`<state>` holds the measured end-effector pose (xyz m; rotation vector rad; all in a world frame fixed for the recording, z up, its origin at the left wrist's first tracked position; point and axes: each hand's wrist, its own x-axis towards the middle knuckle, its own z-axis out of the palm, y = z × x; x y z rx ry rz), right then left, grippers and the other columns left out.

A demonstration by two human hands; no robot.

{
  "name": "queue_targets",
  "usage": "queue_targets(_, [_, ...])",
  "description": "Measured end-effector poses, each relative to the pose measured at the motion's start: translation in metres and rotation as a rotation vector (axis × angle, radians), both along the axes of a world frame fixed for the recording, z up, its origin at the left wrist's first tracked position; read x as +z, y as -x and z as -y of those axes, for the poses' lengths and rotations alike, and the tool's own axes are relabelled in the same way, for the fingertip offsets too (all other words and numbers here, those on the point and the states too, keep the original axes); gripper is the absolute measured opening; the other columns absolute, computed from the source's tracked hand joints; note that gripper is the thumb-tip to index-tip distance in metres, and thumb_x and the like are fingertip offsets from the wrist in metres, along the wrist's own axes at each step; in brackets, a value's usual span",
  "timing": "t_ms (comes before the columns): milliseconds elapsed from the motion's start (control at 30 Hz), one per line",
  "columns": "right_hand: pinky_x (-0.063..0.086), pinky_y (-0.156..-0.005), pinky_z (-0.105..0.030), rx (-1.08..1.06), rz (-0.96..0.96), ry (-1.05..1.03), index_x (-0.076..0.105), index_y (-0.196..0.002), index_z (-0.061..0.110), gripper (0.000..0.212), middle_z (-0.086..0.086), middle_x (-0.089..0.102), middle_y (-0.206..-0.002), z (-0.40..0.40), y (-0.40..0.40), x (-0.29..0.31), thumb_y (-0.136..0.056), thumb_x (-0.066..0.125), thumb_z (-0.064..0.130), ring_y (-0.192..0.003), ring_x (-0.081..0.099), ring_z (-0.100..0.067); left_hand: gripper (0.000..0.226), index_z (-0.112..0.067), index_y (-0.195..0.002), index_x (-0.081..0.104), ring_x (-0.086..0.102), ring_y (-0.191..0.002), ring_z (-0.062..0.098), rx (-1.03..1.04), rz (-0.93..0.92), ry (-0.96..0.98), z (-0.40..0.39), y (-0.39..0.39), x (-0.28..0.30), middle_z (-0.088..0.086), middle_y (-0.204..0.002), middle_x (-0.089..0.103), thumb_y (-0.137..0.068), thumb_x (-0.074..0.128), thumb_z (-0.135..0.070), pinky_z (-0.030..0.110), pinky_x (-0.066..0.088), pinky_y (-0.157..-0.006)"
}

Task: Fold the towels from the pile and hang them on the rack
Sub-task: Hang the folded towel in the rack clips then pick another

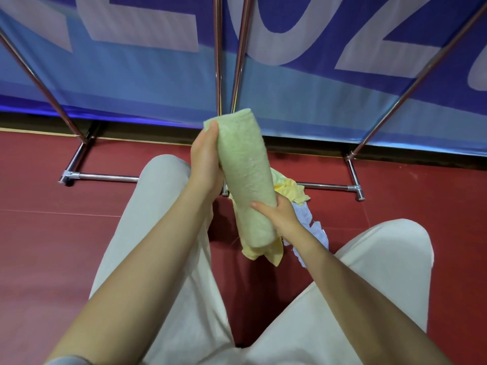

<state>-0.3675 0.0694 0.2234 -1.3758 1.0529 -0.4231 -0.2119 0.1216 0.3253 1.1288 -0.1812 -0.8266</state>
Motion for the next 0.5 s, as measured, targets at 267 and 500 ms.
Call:
queue_targets(267, [0.05,-0.079,-0.028,0.007,0.062,0.129,0.061,-0.096,0.02,0.017,0.003,0.065,-0.091,0.008,0.025,0.052,-0.084,0.071,0.013,-0.083,0.062,-0.011,0.031,-0.009,-0.117,0.064,0.069,-0.102,0.021,0.083,-0.198,0.136,-0.005,-0.016,0.012,0.009,-0.111,0.072,-0.102,0.046,-0.03,0.032,0.058,-0.075])
queue_targets(500, [0.055,-0.071,-0.025,0.056,0.085,0.176,0.07,-0.094,0.019,0.01,0.002,0.073,-0.089,0.034,0.042,0.116,-0.085,0.071,0.024,-0.079,0.069,-0.01,0.033,-0.01,-0.119,0.062,0.068,-0.105,0.024,0.033,-0.13,0.119,0.02,-0.017,0.049,0.011,-0.116,0.07,-0.102,0.045,-0.032,0.041,0.056,-0.09])
